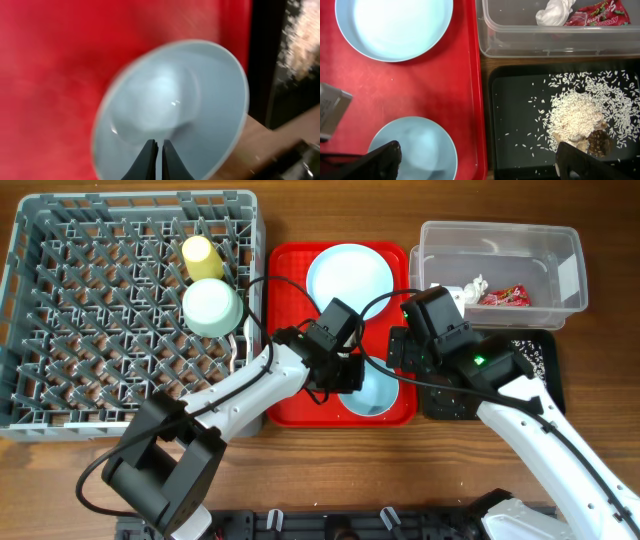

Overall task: Sort waste into correct bins and load items into the dishwasher rack
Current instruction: 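Reach the left gripper to the light-blue bowl and grasp its rim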

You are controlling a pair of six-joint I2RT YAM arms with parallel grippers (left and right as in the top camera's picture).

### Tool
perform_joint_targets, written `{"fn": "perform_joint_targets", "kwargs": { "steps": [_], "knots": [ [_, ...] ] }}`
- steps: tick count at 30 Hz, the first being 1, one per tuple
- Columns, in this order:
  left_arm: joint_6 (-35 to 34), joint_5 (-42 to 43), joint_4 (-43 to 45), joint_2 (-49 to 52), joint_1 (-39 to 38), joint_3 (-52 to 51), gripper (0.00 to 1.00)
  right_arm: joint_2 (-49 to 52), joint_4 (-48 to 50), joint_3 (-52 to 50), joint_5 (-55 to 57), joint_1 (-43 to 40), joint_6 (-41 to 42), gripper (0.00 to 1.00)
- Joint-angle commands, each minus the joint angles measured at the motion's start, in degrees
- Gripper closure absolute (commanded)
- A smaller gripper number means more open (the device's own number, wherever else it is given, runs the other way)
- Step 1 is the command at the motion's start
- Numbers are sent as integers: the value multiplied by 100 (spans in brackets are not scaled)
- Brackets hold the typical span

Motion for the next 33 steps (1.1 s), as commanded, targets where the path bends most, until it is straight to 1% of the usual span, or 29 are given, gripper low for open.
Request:
{"fn": "perform_joint_targets", "kwargs": {
  "steps": [1, 4, 6, 10, 11, 13, 15, 20, 21, 23, 26, 28, 29, 31, 32, 33],
  "knots": [
    [-122, -649, 44, 170, -57, -37, 93, 2, 0, 59, 133, -13, 4, 0],
    [-120, -750, 83, 339, -55, -37, 91, 2, 0, 59, 133, -13, 2, 0],
    [-120, -1191, 79, 382, -55, -37, 90, 2, 0, 59, 133, -13, 4, 0],
    [-116, -1856, 81, 380, -33, -37, 90, 2, 0, 59, 133, -13, 4, 0],
    [-116, -2144, 61, 374, 2, -35, 90, 2, 0, 59, 133, -13, 4, 0],
    [-109, -2415, 42, 328, 76, -35, 89, 2, 0, 59, 133, -13, 4, 0],
    [-90, -2643, 35, 245, 184, -35, 87, 2, 0, 59, 133, -13, 4, 0],
    [-76, -3700, 37, -173, 514, -35, 83, 2, 0, 59, 133, -13, 4, 0],
    [-74, -3759, 37, -240, 588, -35, 83, 2, 0, 59, 133, -13, 2, 0],
    [-76, -3722, 37, -337, 710, -35, 80, 2, 0, 59, 133, -13, 4, 0],
    [-74, -3630, 39, -527, 756, -33, 80, 2, 0, 59, 133, -13, 4, 0],
    [-72, -3383, 31, -796, 730, -7, 81, 2, 2, 59, 133, -13, 2, 0],
    [-74, -3195, 15, -960, 710, 9, 83, 2, 0, 59, 133, -13, 4, 0],
    [-74, -2667, -20, -1303, 682, 9, 93, 2, 0, 59, 133, -13, 2, 0],
    [-74, -2334, -63, -1467, 671, 7, 96, 2, 2, 59, 133, -13, 4, 0],
    [-74, -2107, -105, -1554, 660, 7, 96, 2, 0, 59, 133, -13, 4, 0]
  ]
}}
